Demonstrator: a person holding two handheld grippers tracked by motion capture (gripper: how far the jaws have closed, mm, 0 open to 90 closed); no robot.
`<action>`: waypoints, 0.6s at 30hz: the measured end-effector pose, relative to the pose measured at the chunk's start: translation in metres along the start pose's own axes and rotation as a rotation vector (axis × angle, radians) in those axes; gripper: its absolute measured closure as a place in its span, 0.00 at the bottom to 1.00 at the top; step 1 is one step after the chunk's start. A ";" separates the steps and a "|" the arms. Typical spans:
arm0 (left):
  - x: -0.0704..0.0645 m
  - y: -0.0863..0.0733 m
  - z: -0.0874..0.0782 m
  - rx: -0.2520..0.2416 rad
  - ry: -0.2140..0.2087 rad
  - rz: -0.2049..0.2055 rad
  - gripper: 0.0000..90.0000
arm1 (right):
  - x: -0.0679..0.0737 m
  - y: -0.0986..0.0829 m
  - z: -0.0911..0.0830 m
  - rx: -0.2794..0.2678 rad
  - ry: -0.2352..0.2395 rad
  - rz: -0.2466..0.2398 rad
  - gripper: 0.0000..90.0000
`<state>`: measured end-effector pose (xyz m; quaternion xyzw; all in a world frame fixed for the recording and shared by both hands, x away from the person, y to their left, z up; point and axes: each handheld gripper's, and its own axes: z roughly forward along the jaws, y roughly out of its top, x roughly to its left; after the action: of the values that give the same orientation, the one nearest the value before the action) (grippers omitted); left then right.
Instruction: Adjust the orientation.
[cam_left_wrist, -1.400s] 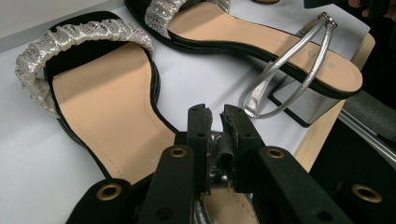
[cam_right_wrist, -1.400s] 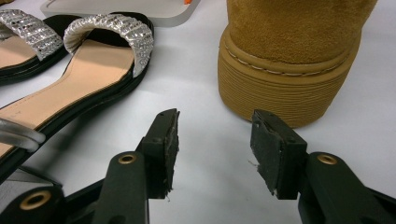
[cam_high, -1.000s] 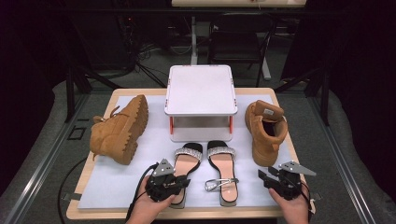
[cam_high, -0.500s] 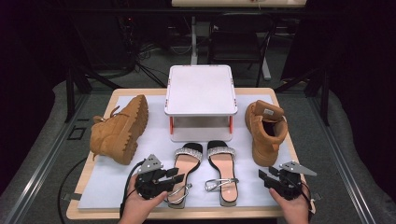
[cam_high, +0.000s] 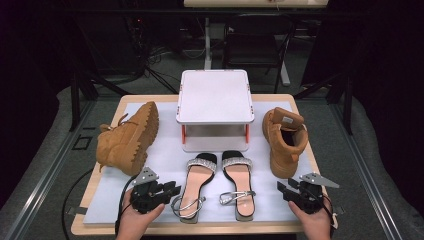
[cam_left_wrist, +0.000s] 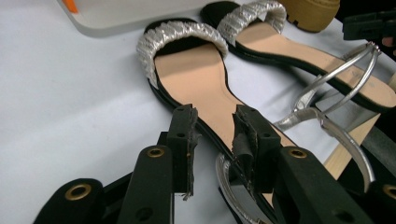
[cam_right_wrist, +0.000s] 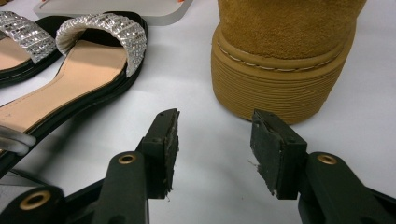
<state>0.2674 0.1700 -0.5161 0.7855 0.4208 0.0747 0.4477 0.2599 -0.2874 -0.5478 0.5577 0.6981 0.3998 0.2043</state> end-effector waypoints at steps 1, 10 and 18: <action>-0.001 -0.001 0.001 0.007 0.001 0.002 0.76 | 0.001 0.000 0.000 -0.001 0.005 0.001 0.57; -0.008 -0.007 0.005 0.051 0.001 0.020 0.80 | -0.001 -0.001 -0.001 -0.002 0.004 0.004 0.57; -0.008 -0.010 0.007 0.061 -0.003 -0.003 0.82 | -0.001 -0.001 -0.001 0.004 0.003 0.003 0.57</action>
<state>0.2599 0.1626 -0.5263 0.7981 0.4234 0.0603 0.4244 0.2591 -0.2884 -0.5484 0.5584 0.6985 0.3997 0.2015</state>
